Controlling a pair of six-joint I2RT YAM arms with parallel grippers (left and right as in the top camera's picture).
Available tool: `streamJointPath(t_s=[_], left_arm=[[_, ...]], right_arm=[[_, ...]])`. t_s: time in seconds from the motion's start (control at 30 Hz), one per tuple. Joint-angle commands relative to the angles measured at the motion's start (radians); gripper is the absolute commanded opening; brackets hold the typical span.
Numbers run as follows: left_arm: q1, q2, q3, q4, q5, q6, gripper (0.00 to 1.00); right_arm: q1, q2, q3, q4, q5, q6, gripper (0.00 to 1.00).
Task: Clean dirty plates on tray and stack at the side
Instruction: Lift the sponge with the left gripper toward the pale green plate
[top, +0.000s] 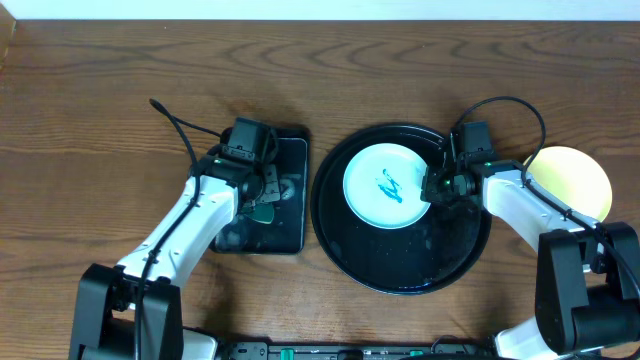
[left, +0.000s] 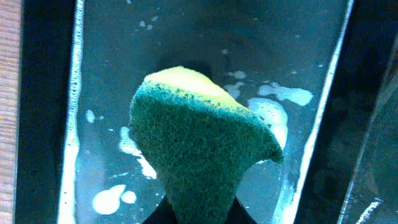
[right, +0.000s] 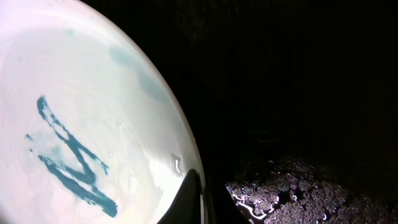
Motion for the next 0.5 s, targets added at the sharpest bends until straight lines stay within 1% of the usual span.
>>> streamJointPath(t_s=[0.0, 0.23, 0.3, 0.47], left_arm=[[-0.043, -0.037, 0.047, 0.007, 0.04, -0.023, 0.07], [-0.169, -0.036, 0.179, 0.023, 0.045, -0.024, 0.07], [-0.201, -0.035, 0.189, 0.068, 0.045, -0.032, 0.07], [-0.258, 0.009, 0.189, 0.21, 0.049, -0.111, 0.07]], right_arm=[[0.016, 0.02, -0.007, -0.016, 0.024, -0.002, 0.01], [0.016, 0.02, -0.007, -0.016, 0.024, -0.002, 0.01], [0.016, 0.02, -0.007, -0.016, 0.024, -0.002, 0.01], [0.016, 0.02, -0.007, -0.018, 0.024, -0.002, 0.01]])
